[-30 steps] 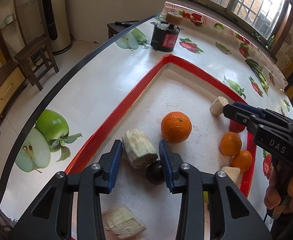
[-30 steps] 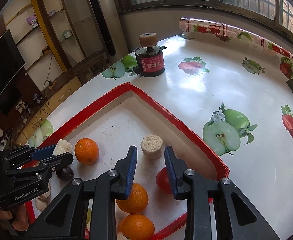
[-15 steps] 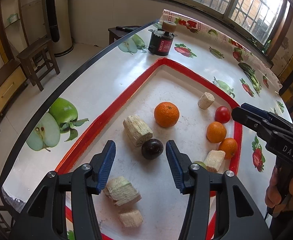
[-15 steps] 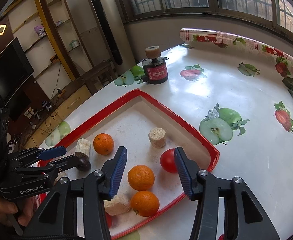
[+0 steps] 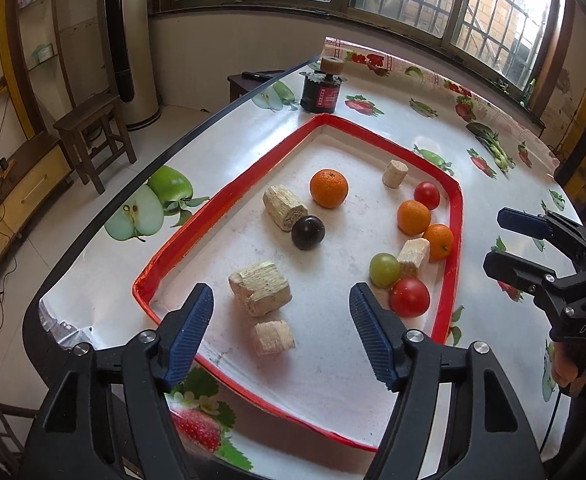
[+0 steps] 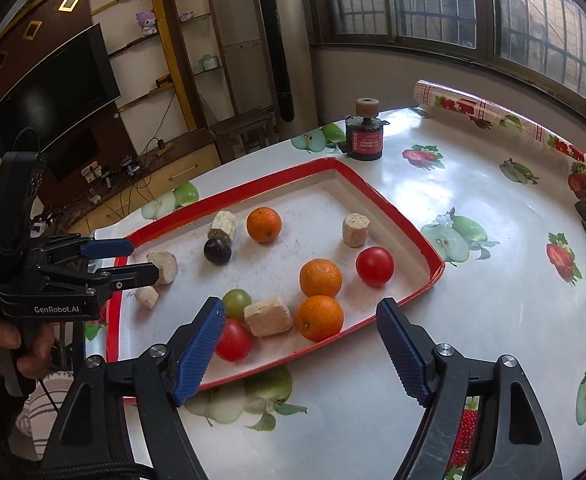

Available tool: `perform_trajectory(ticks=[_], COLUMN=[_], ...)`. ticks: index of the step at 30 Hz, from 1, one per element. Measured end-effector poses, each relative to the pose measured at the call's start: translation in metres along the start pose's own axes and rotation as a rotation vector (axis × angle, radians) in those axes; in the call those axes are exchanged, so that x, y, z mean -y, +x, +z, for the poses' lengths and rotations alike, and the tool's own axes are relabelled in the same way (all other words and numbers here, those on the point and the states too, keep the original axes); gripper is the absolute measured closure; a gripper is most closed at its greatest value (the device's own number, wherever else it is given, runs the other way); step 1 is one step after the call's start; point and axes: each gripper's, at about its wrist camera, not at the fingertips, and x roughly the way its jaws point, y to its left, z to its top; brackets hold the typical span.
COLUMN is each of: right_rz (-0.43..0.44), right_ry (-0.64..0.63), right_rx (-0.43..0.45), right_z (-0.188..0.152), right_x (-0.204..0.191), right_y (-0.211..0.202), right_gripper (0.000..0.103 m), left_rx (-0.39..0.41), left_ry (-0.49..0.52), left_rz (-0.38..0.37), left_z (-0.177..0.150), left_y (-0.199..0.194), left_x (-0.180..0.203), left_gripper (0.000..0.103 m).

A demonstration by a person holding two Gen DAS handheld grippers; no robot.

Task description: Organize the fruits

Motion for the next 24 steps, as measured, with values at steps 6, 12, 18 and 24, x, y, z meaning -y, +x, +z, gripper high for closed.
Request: perform_trajectory(ticks=[6, 12, 18, 24], right_rz=[0.023, 0.024, 0.015, 0.058], right_ry=[-0.066, -0.128, -0.188, -0.222], right_rx=[0.014, 0.014, 0.021, 0.093], right_z=[-0.021, -0.040, -0.056, -0.067], right_x=[-0.012, -0.022, -0.028, -0.038], right_y=[-0.020, -0.040, -0.056, -0.080], right_gripper=[0.017, 0.015, 0.014, 0.014], left_rx=[0.063, 0.085, 0.111, 0.149], left_ry=[0.034, 0.075, 0.104, 0.122], left_rz=[0.018, 0.030, 0.038, 0.051], left_z=[-0.014, -0.030, -0.043, -0.053], left_y=[-0.026, -0.041, -0.054, -0.071], left_x=[0.006, 0.014, 0.022, 0.026], left_gripper=[0.025, 0.025, 0.025, 0.025])
